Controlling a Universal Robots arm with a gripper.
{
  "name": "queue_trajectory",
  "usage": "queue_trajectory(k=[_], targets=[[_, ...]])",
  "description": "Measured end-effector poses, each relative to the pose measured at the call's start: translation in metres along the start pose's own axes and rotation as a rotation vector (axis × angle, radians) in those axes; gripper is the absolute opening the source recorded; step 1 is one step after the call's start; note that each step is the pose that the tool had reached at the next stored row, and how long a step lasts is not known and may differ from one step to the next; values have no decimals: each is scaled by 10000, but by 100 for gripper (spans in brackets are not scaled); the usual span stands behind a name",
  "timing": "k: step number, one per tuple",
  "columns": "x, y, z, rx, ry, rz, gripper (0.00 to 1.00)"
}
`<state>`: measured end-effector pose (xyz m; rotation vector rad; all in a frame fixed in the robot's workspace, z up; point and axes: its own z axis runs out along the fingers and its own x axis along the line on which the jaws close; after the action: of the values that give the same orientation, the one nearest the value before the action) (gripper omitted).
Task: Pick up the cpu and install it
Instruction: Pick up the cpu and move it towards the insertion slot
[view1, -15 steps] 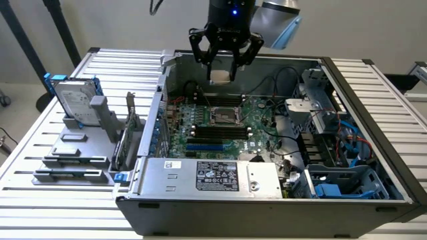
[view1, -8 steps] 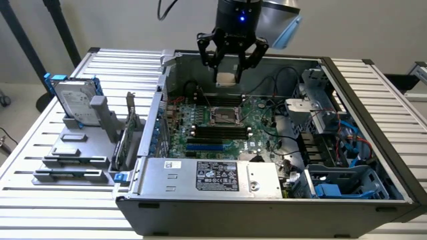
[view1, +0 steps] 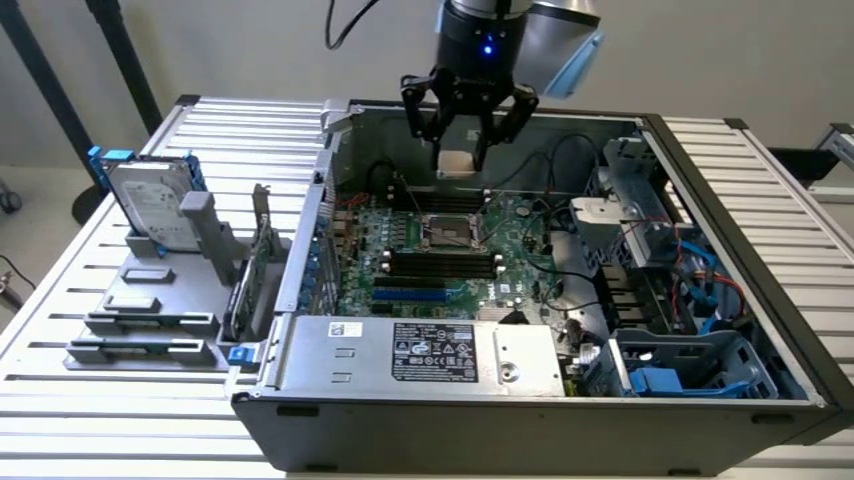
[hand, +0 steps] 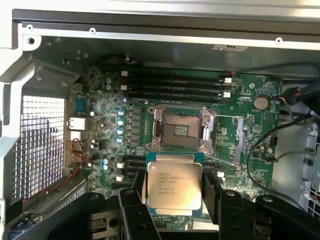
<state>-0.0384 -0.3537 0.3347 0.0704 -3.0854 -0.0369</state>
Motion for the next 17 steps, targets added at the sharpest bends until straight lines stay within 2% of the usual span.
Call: queue_trajectory(k=[5,17], targets=[[-35,11,87,-12,-4,264,55],[-75,208,308,-19,-7,371,55]])
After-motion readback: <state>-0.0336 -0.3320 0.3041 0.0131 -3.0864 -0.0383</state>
